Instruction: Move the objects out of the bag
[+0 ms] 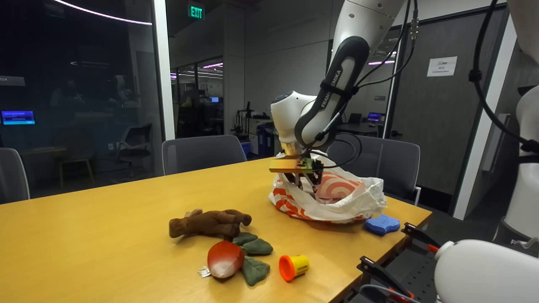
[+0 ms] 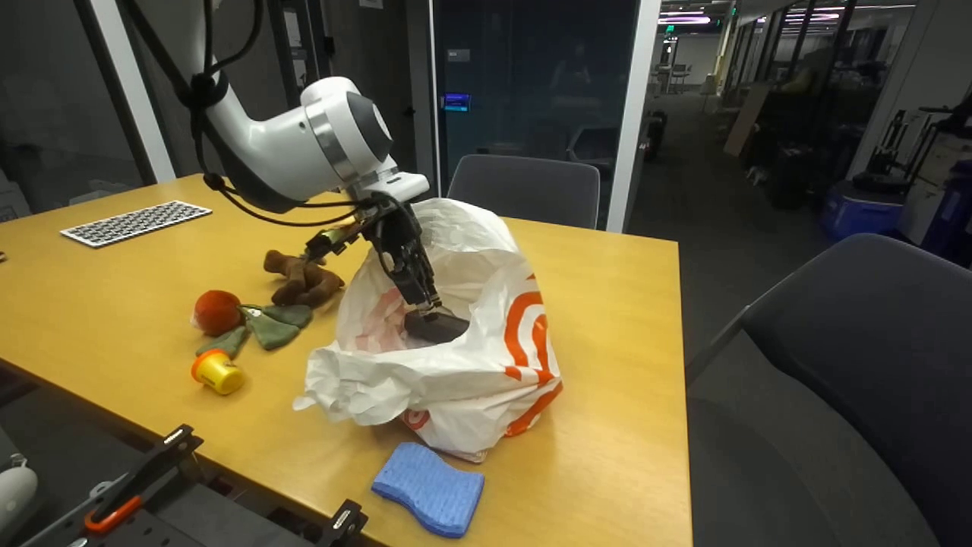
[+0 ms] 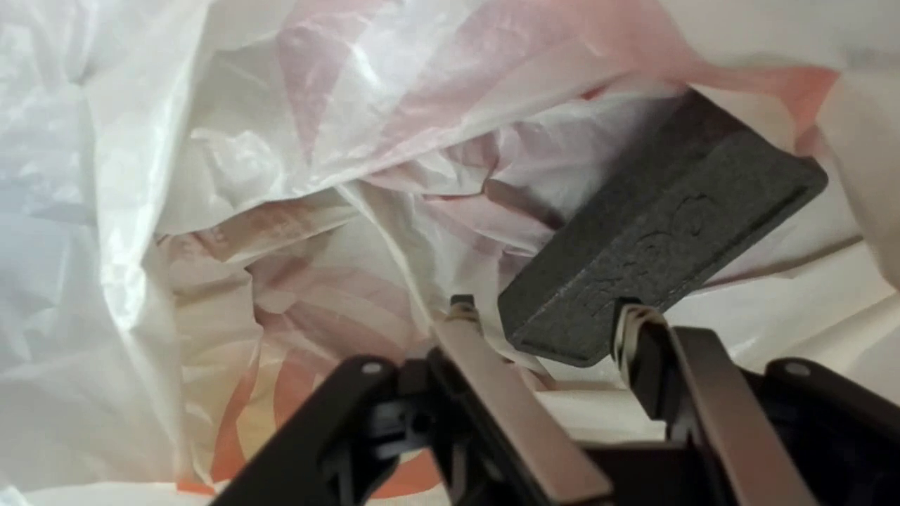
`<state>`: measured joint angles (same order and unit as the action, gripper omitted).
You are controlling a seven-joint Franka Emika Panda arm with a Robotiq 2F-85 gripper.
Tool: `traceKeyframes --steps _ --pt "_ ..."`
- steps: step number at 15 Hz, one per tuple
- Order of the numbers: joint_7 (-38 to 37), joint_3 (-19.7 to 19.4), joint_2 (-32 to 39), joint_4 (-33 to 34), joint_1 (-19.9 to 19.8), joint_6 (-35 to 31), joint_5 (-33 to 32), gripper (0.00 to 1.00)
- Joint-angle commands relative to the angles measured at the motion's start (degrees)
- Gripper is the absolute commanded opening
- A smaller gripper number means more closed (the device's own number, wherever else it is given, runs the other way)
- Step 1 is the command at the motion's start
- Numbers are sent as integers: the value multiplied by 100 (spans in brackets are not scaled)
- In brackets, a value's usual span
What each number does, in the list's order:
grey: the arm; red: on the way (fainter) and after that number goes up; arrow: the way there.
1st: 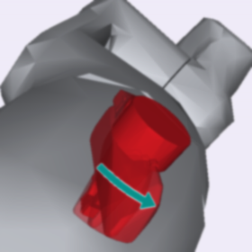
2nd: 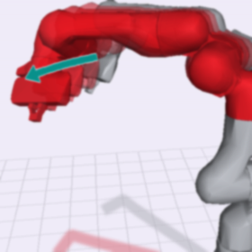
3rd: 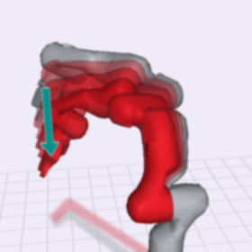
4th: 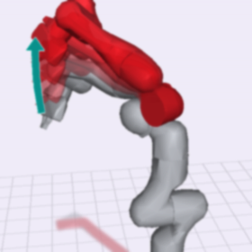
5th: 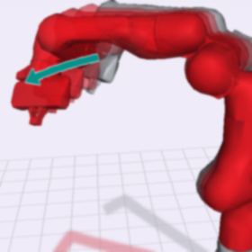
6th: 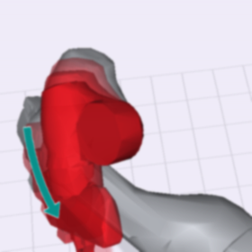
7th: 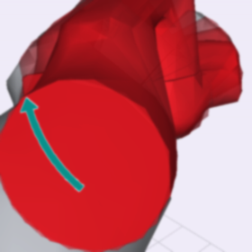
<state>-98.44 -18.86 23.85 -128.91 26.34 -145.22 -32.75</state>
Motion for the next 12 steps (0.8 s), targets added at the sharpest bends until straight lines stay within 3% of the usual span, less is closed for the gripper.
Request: traceKeyframes --steps 1,3,8,12 --pt "1068 644 -413 -126 -629 321 -226 85" --pt "1656 824 -444 -166 -851 268 -328 99" --pt "2886 1073 -187 -125 -1293 309 -459 100" --pt "2095 1045 31 3 -1386 -53 56 100"
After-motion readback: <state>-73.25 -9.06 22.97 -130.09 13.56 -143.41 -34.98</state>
